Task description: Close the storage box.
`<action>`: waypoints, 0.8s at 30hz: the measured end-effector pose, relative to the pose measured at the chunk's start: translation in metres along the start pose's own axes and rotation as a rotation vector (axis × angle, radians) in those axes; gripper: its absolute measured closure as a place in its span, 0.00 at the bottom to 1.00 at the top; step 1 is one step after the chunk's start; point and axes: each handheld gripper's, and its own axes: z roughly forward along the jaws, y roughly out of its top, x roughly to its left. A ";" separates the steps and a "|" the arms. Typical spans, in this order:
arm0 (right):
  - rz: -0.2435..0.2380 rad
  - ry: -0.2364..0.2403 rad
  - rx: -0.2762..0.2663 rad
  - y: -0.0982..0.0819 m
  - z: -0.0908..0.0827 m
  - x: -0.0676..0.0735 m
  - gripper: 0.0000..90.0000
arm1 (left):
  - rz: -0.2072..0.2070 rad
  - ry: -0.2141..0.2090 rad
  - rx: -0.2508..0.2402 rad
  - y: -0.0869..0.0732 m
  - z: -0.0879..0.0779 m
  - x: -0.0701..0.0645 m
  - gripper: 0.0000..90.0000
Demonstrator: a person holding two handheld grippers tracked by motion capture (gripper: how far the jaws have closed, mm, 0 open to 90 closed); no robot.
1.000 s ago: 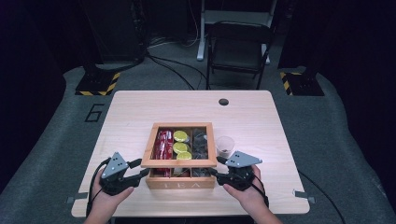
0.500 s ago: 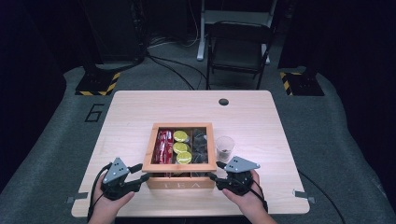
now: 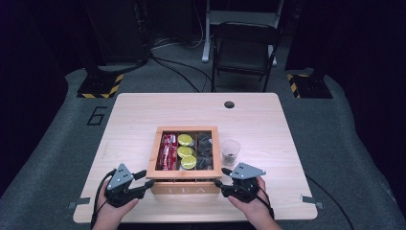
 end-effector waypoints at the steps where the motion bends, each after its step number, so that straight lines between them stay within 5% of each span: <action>1: 0.001 0.001 0.002 -0.001 0.001 0.000 0.55 | 0.001 0.002 0.002 0.000 0.000 0.000 0.59; 24: 0.013 0.008 0.046 -0.006 0.005 0.001 0.55 | -0.041 -0.021 0.028 -0.007 0.006 -0.001 0.58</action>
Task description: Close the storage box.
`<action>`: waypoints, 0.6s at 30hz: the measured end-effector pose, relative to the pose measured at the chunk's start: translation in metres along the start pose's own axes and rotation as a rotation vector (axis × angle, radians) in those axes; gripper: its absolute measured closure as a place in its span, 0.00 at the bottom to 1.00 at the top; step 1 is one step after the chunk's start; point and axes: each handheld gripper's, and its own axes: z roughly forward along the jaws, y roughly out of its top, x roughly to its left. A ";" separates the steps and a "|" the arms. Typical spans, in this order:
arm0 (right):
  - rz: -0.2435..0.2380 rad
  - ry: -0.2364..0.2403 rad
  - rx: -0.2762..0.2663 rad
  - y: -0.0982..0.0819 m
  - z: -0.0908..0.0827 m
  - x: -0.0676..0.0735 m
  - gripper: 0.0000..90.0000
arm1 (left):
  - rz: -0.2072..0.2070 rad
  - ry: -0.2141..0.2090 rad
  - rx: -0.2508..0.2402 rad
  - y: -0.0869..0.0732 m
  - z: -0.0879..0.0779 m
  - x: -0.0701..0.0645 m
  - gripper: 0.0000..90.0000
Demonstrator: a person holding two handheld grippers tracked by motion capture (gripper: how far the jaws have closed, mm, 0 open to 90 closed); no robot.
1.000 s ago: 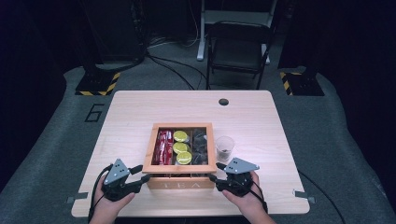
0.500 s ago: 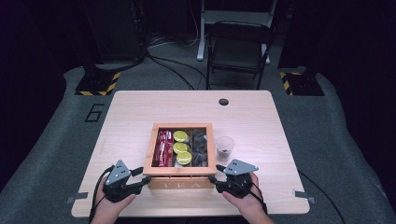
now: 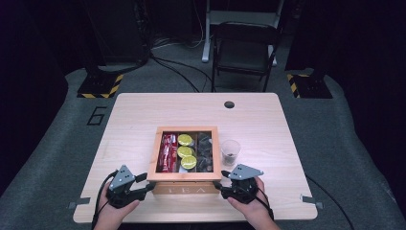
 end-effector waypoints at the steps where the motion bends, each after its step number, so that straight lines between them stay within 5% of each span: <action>1: -0.010 0.005 0.003 0.000 0.000 -0.001 0.55 | 0.000 -0.008 0.011 0.000 -0.001 0.000 0.58; 8: -0.004 0.000 0.024 0.000 0.001 0.000 0.54 | -0.011 -0.013 -0.002 0.000 -0.001 0.001 0.50; 13: -0.042 -0.009 0.074 -0.003 0.007 0.003 0.48 | -0.022 -0.007 -0.011 0.001 -0.001 0.003 0.46; 18: -0.021 0.008 0.002 0.002 0.003 0.004 0.44 | -0.030 -0.004 -0.006 0.000 0.000 0.004 0.44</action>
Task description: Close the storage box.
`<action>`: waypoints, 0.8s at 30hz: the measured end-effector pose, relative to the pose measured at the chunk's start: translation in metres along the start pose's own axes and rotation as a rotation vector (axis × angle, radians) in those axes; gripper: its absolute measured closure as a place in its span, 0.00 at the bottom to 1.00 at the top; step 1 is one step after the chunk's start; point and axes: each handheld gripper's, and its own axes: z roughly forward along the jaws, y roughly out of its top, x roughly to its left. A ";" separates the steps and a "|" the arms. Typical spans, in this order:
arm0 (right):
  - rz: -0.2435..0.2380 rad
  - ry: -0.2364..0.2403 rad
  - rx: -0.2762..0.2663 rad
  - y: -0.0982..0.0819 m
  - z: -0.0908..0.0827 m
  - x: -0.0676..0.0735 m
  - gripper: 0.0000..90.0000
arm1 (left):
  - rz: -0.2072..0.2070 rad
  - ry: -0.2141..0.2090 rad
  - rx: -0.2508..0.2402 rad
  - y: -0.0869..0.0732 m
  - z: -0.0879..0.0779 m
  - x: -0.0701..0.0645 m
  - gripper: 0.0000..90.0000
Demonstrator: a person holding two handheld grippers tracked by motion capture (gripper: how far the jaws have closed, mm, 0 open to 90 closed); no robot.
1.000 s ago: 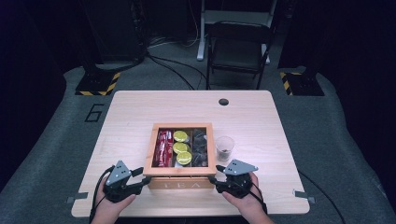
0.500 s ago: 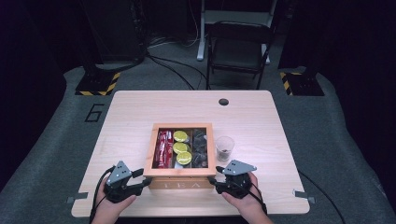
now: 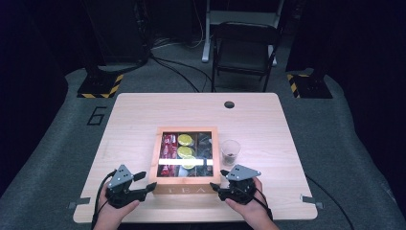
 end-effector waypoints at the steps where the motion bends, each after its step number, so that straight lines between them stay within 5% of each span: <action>1: 0.003 0.003 0.003 0.000 0.001 0.000 0.44 | -0.002 -0.004 0.005 0.000 0.000 0.000 0.43; 16: 0.013 0.005 -0.005 0.018 -0.009 -0.009 0.43 | 0.010 0.018 0.016 0.016 -0.002 0.004 0.42; 24: 0.028 -0.011 -0.014 0.028 -0.008 -0.021 0.42 | -0.018 0.029 -0.004 0.027 0.003 0.015 0.42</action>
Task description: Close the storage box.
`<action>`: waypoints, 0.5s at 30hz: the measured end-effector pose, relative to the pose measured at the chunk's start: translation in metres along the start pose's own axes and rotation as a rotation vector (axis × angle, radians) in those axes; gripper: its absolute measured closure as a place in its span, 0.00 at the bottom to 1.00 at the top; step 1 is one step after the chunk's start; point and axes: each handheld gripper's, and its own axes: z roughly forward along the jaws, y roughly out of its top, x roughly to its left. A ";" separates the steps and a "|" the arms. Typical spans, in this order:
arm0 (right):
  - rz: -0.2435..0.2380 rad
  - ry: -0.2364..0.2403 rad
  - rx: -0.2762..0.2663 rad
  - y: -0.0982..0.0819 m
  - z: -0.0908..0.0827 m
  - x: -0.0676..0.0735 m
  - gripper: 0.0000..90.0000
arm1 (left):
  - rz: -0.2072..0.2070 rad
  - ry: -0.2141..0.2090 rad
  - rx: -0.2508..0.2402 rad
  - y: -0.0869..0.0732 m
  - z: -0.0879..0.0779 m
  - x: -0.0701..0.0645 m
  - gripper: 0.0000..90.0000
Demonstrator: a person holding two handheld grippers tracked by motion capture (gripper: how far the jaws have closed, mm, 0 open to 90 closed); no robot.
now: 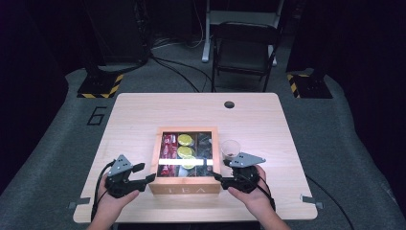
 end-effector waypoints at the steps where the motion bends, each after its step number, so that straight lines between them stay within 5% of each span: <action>1: 0.010 -0.001 0.000 0.001 0.000 -0.001 0.42 | -0.002 0.004 0.001 0.001 0.001 0.002 0.42; 15: 0.040 -0.054 -0.044 -0.004 -0.004 -0.018 0.38 | -0.083 0.055 -0.036 0.000 0.001 0.029 0.43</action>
